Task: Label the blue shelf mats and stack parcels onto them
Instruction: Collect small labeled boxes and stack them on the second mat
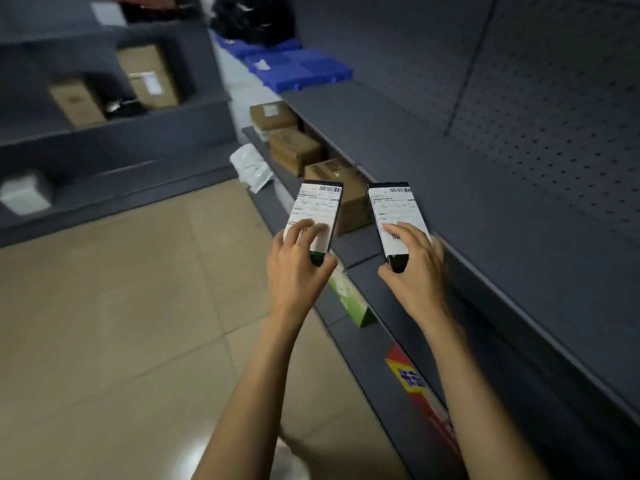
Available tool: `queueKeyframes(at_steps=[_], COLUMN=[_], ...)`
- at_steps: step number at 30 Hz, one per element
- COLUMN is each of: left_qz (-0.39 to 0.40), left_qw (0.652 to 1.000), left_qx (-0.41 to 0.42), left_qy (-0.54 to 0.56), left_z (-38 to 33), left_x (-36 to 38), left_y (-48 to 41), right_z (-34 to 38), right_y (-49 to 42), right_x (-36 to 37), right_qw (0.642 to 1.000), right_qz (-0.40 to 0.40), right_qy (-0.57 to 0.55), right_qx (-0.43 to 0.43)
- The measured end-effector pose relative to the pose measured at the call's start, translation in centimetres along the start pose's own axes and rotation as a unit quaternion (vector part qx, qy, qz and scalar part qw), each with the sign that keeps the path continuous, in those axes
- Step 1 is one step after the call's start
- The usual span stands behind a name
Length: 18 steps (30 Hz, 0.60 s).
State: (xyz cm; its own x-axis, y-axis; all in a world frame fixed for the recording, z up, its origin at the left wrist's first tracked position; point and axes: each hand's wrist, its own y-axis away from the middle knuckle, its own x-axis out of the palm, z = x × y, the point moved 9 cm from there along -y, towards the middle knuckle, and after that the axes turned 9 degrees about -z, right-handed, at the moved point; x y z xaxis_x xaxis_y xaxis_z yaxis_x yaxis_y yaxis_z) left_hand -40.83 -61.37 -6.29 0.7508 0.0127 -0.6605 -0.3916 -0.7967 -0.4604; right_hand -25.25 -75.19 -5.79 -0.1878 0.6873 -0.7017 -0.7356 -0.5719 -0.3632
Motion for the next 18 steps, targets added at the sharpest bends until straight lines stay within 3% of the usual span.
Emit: queueKeyframes(at_steps=[10, 18], left_qz=[-0.157, -0.225], left_qw=[0.966, 0.945], left_qx=[-0.195, -0.225], left_qy=[-0.063, -0.076], left_z=[21.1, 34.1], left_x=[-16.3, -27.6], left_y=[0.1, -6.6], right_z=[19.4, 36.1], right_y=[3.3, 1.5], right_x=[18.3, 30.0], right_qw=[0.977, 0.958], right_qz=[0.136, 0.163], right_qy=[-0.084, -0.131], right_qx=[-0.143, -0.198])
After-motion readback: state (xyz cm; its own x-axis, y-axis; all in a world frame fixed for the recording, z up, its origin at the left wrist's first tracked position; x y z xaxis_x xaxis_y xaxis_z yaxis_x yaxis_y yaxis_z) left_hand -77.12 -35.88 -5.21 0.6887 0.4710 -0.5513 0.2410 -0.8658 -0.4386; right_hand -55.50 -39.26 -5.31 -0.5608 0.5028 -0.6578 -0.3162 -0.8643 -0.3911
